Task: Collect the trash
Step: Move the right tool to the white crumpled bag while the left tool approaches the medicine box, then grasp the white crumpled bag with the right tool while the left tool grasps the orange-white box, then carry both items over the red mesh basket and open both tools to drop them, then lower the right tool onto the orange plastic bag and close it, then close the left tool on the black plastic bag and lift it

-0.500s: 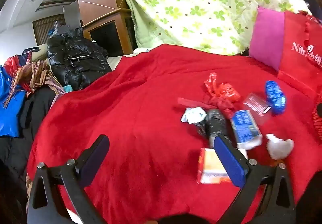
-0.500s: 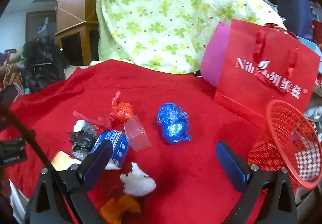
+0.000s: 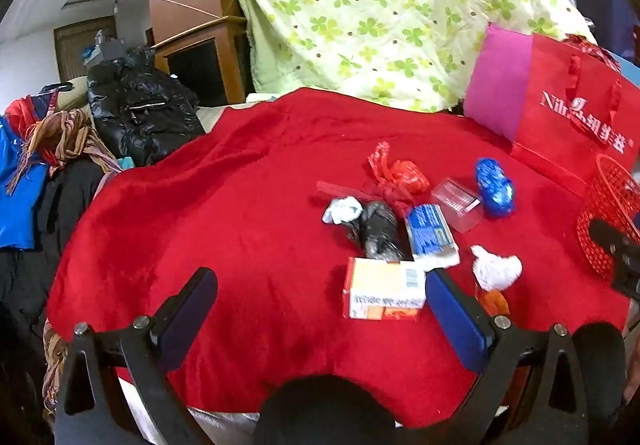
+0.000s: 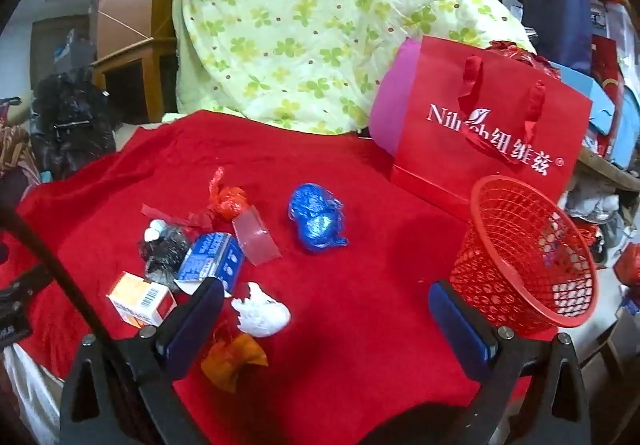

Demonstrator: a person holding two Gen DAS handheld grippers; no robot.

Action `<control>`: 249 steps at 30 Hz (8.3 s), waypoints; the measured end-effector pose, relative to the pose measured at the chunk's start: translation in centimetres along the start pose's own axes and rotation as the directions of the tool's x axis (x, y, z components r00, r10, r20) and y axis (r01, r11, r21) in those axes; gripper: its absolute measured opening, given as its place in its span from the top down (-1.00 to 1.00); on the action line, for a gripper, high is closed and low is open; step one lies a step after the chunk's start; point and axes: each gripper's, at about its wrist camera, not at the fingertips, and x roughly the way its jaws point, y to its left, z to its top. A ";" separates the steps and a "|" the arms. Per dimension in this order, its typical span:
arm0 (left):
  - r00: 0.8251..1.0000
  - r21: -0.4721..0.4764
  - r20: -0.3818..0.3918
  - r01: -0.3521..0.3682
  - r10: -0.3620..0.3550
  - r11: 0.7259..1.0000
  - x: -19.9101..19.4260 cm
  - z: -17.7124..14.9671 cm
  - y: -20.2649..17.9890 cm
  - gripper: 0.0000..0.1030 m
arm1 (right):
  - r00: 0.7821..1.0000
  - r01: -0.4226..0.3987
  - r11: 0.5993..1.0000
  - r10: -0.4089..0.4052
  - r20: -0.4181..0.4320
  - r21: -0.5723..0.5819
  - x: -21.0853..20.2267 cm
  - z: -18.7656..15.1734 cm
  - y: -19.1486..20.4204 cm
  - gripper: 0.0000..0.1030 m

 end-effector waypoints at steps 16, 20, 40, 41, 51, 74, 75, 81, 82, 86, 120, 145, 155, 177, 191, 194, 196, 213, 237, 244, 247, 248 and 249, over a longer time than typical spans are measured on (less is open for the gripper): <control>0.999 0.041 -0.040 0.017 -0.015 0.999 0.2 -0.5 -1.3 -1.00 | 1.000 0.017 1.000 -0.016 -0.021 0.010 -0.8 0.3 -1.0 -1.00; 0.999 0.028 -0.053 0.011 -0.009 1.000 0.7 -0.4 -1.1 -1.00 | 0.999 -0.033 0.999 0.035 -0.040 0.039 -0.4 -0.1 -1.1 -1.00; 0.995 -0.013 -0.098 -0.015 0.014 1.000 3.7 -1.1 1.2 -1.00 | 0.988 -0.066 0.997 0.071 -0.140 0.043 2.2 -1.7 -1.8 -1.00; 0.994 -0.022 -0.107 -0.014 0.012 1.000 4.1 -1.2 1.4 -1.00 | 0.983 -0.073 0.996 0.080 -0.165 0.044 2.7 -2.0 -2.0 -1.00; 0.979 -0.077 -0.202 0.005 -0.021 0.997 7.8 -2.7 2.7 -1.00 | 0.955 -0.163 0.986 0.169 -0.245 0.045 6.0 -3.7 -0.9 -0.98; 0.929 -0.085 -0.289 0.216 -0.232 0.973 14.0 -1.6 -2.3 -1.00 | 0.829 -0.288 0.915 0.386 -0.405 0.283 17.3 -3.8 2.5 -0.03; 0.927 -0.084 -0.290 0.221 -0.236 0.972 14.1 -1.6 -2.5 -1.00 | 0.831 -0.286 0.917 0.381 -0.405 0.276 17.4 -3.8 2.6 0.00; 0.923 -0.074 -0.284 0.247 -0.258 0.966 14.1 -1.8 -2.8 -0.98 | 0.845 -0.291 0.921 0.374 -0.382 0.259 16.9 -3.7 2.4 0.14; 0.922 -0.073 -0.281 0.256 -0.266 0.964 13.9 -1.8 -2.8 -0.97 | 0.851 -0.288 0.922 0.370 -0.373 0.257 16.7 -3.6 2.2 0.15; 0.923 -0.078 -0.266 0.268 -0.279 0.960 13.2 -1.9 -3.1 -0.97 | 0.874 -0.283 0.925 0.358 -0.328 0.255 15.5 -3.4 1.3 0.15; 0.795 0.274 -0.066 0.596 -0.603 0.755 -0.2 11.3 -22.3 -0.65 | 0.983 -0.098 0.893 0.018 0.184 0.439 -2.7 -0.2 -21.8 0.14; 0.756 0.310 -0.121 0.644 -0.643 0.699 1.5 13.4 -30.7 -0.67 | 0.993 -0.094 0.789 0.031 0.113 0.607 0.0 -3.5 -29.9 -0.30; 0.771 0.189 -0.060 0.633 -0.635 0.751 2.8 14.1 -22.1 -0.67 | 0.987 -0.110 0.867 0.038 0.156 0.485 -1.7 -1.2 -23.8 -0.30; 0.695 0.138 -0.461 0.671 -0.552 0.729 7.6 -8.9 -23.7 -0.67 | 0.986 -0.087 0.898 0.017 0.164 0.431 -3.7 -3.1 -22.4 -0.30; 0.857 0.262 -0.155 0.514 -0.491 0.817 2.1 -3.2 -13.8 -0.67 | 0.967 -0.255 0.919 0.238 0.093 0.300 -1.1 -2.9 -16.6 -0.30; 0.915 0.225 -0.112 0.404 -0.388 0.887 2.9 -1.9 -9.1 -0.67 | 0.936 -0.339 0.898 0.352 0.004 0.279 1.5 -3.6 -12.9 -0.30; 0.936 0.192 -0.102 0.350 -0.336 0.917 3.6 -1.3 -6.7 -0.67 | 0.904 -0.395 0.880 0.424 -0.062 0.265 3.4 -4.3 -9.8 -0.30; 0.924 -0.093 -0.199 0.313 -0.325 0.945 12.6 0.5 0.9 -0.67 | 0.661 -0.387 0.760 0.623 -0.417 0.522 17.0 -8.7 4.6 0.19; 0.832 -0.349 -0.226 0.417 -0.507 0.839 16.6 0.7 0.8 0.70 | 0.856 -0.374 0.863 0.462 -0.232 0.341 10.0 -5.6 -1.1 0.36; 0.857 -0.270 -0.147 0.445 -0.493 0.854 11.5 0.8 1.6 0.71 | 0.911 -0.365 0.898 0.400 -0.105 0.246 5.7 -3.7 -3.4 0.36; 0.853 -0.275 -0.107 0.468 -0.510 0.840 9.1 1.0 2.0 0.71 | 0.930 -0.345 0.912 0.364 -0.049 0.221 3.8 -3.0 -4.9 0.36; 0.853 -0.272 -0.096 0.473 -0.512 0.838 8.4 1.1 2.1 0.71 | 0.935 -0.337 0.917 0.353 -0.039 0.215 3.5 -2.9 -5.0 0.36; 0.853 -0.266 -0.085 0.479 -0.515 0.837 7.7 1.4 2.0 0.71 | 0.943 -0.323 0.924 0.333 -0.018 0.206 2.7 -2.6 -5.7 0.36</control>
